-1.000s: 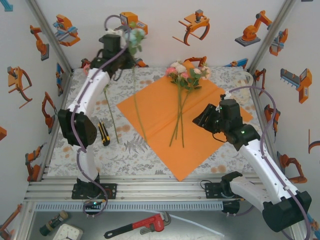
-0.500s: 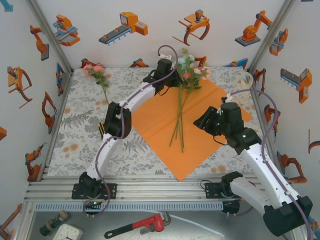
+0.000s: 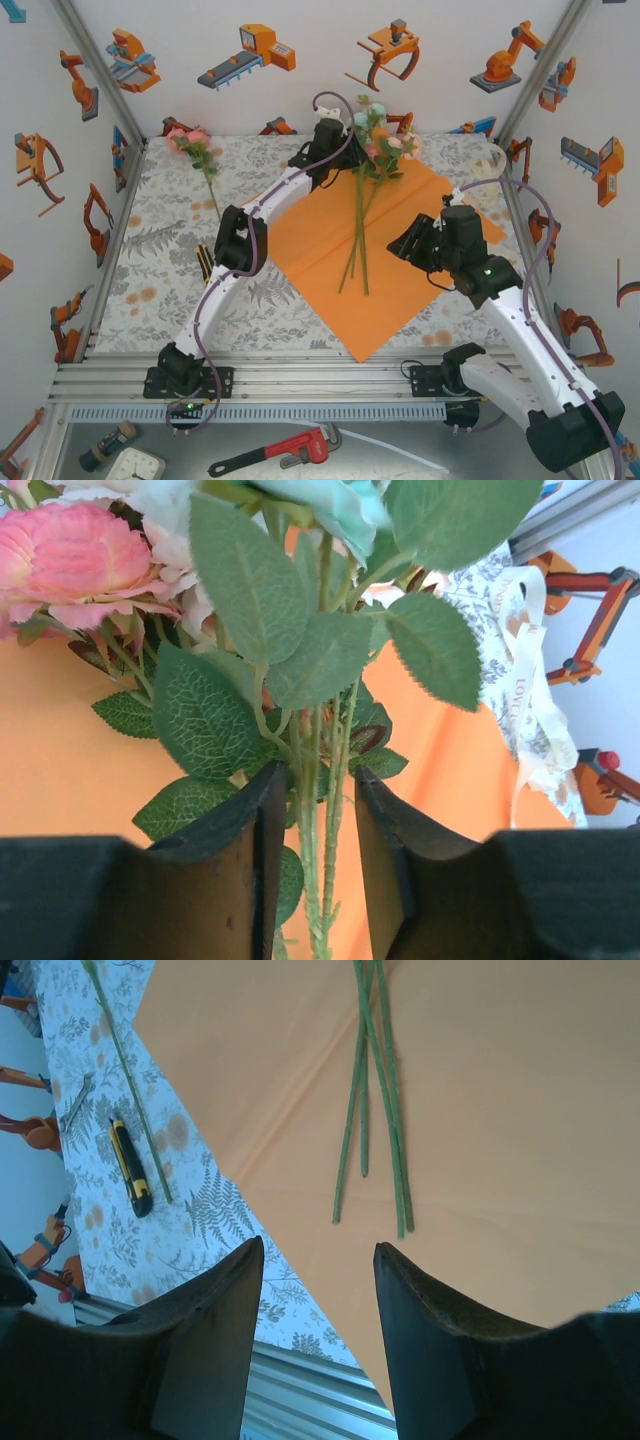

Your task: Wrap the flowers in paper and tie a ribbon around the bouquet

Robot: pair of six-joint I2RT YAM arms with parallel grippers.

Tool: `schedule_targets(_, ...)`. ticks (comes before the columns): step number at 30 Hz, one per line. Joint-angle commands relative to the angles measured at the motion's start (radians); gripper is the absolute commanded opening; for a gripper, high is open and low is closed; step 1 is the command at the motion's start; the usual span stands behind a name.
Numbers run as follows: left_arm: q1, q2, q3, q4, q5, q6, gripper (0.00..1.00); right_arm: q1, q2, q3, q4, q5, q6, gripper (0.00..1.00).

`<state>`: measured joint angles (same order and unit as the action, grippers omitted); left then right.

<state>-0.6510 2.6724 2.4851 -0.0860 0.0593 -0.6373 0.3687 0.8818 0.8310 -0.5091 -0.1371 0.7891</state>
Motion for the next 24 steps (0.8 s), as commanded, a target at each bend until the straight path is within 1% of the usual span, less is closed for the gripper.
schedule_targets(1, 0.013, -0.024, 0.034, 0.032, -0.01, 0.015, 0.37, 0.001, -0.029, -0.001, -0.019, 0.024, -0.011, 0.48)
schedule_targets(5, 0.019, -0.084, 0.019, 0.016, -0.014, 0.035, 0.37, 0.0, -0.033, 0.0, -0.02, 0.027, -0.008, 0.48)
schedule_targets(8, 0.028, -0.17, -0.042, 0.008, -0.021, 0.065, 0.39, -0.001, -0.031, 0.004, -0.02, 0.024, -0.008, 0.48)
schedule_targets(10, 0.038, -0.258, -0.129, 0.006, -0.039, 0.09, 0.39, -0.002, -0.032, 0.005, -0.02, 0.025, -0.008, 0.47)
schedule_targets(13, 0.073, -0.431, -0.337, 0.009, -0.09, 0.132, 0.41, 0.0, -0.028, 0.005, -0.017, 0.027, -0.01, 0.48)
schedule_targets(16, 0.146, -0.616, -0.572, 0.001, -0.137, 0.177, 0.43, 0.0, -0.017, 0.005, -0.004, 0.02, -0.008, 0.48)
schedule_targets(19, 0.24, -0.753, -0.738, -0.096, -0.208, 0.248, 0.43, 0.0, 0.001, 0.007, 0.013, 0.011, -0.008, 0.47)
schedule_targets(21, 0.307, -0.802, -0.802, -0.172, -0.244, 0.292, 0.43, 0.0, 0.015, 0.007, 0.03, 0.003, -0.007, 0.48)
schedule_targets(24, 0.397, -0.815, -0.85, -0.273, -0.271, 0.323, 0.43, 0.001, 0.048, 0.007, 0.067, -0.017, -0.007, 0.47)
